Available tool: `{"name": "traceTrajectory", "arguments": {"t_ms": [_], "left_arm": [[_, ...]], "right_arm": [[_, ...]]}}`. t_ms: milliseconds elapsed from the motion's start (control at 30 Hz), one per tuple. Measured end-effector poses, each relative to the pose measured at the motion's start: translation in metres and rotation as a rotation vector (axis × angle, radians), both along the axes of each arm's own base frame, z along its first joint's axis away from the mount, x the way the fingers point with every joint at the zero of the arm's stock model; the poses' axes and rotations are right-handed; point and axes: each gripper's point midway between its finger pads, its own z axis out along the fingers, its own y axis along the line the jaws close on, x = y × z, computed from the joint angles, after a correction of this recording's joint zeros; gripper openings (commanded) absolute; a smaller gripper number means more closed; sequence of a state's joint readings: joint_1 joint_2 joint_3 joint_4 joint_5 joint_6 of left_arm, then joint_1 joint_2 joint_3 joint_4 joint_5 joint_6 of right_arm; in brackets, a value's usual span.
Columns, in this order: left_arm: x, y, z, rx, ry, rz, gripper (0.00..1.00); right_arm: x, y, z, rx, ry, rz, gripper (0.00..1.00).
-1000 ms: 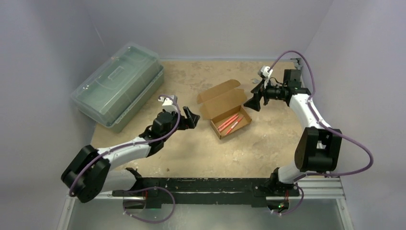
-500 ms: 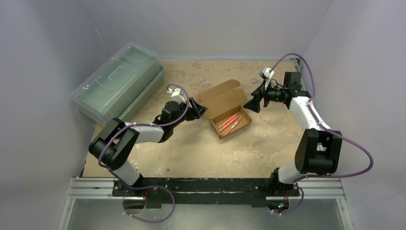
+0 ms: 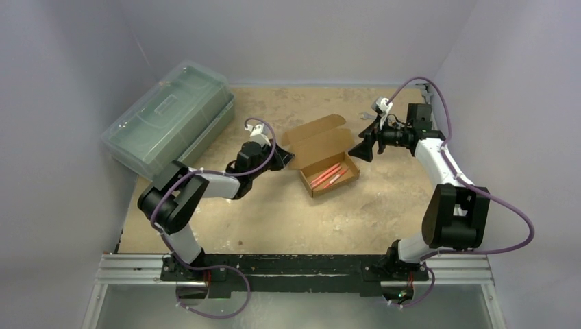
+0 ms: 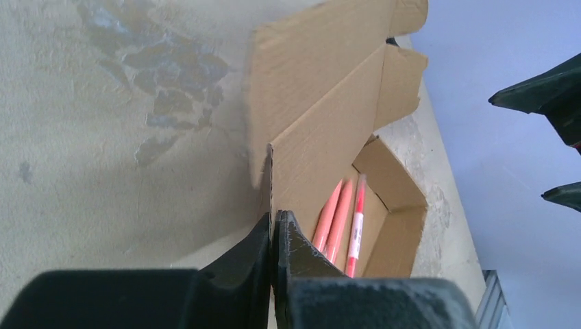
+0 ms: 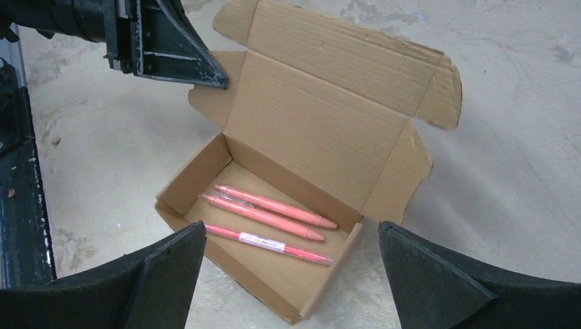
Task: Fold the paper box
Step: Close the paper box at the center of the board.
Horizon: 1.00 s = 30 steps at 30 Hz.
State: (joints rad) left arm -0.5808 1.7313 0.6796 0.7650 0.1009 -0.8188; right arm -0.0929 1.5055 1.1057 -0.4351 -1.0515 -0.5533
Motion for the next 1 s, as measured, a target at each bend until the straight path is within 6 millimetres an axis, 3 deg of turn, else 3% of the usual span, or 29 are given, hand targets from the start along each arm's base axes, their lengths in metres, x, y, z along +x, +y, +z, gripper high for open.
{"name": "traceTrajectory", "arguments": {"t_ms": [300,600,1000], "left_arm": [[-0.008,0.012,0.022,0.151,-0.094,-0.055,0.00],[-0.028,0.041,0.041,0.385,-0.217,-0.137,0.00],[-0.050,0.061,0.023,0.484,-0.255,-0.184,0.00]], "right_arm": [[-0.003,0.000,0.003,0.010,-0.004,0.008,0.99],[-0.016,0.004,0.028,0.022,-0.076,0.024,0.99],[-0.028,0.022,0.019,0.067,-0.034,0.075,0.99]]}}
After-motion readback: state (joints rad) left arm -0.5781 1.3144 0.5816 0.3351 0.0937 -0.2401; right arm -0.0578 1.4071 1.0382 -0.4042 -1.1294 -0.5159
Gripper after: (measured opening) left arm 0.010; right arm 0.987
